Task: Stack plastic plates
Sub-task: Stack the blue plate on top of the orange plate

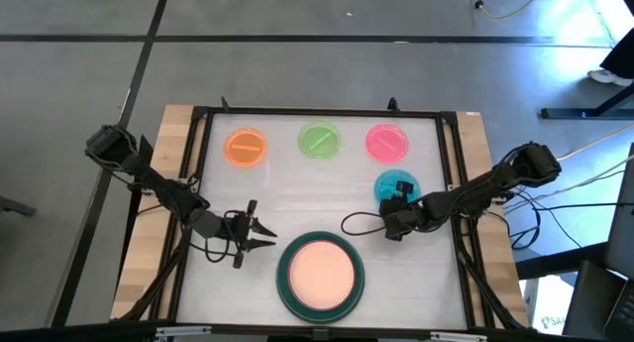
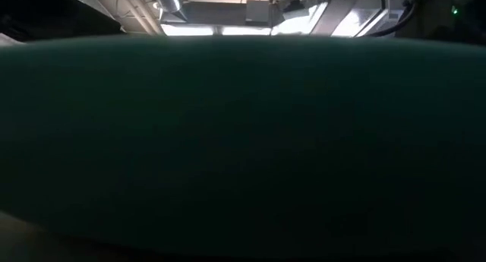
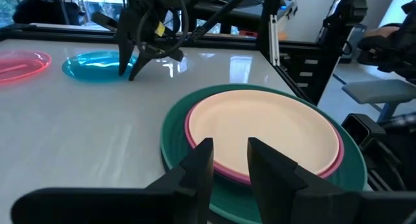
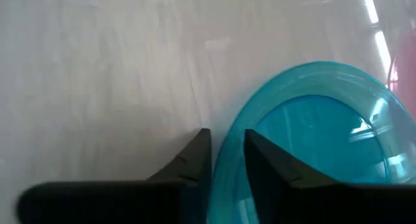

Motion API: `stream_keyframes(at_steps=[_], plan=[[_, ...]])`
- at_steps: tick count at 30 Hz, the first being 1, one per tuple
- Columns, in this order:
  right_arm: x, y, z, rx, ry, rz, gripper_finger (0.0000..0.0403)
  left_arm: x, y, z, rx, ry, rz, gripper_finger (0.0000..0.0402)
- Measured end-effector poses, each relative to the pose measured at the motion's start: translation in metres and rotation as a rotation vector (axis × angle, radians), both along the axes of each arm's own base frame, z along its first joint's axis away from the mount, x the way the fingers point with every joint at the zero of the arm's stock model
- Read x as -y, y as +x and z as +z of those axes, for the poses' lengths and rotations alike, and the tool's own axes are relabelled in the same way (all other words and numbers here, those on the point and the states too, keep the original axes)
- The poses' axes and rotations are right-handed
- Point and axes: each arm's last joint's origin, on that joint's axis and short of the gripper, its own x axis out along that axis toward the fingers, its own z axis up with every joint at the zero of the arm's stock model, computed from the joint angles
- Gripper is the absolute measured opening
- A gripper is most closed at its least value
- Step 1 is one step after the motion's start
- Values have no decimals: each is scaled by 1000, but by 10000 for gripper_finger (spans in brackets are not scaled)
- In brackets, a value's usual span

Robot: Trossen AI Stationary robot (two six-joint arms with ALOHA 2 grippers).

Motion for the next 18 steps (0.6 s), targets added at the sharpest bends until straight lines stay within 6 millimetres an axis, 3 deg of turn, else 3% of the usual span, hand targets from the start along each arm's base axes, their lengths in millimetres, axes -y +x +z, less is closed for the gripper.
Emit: stream_keyframes(at_steps=[5, 10, 18], plan=[[1, 0, 0, -9, -30, 35, 9, 0, 0, 0, 0, 0, 0, 89], [-2, 9, 7, 21, -27, 74, 10, 0, 0, 0, 2, 7, 11, 89], [-15, 35, 38, 100, 24, 201, 2, -1, 0, 0, 5, 17, 41, 89]])
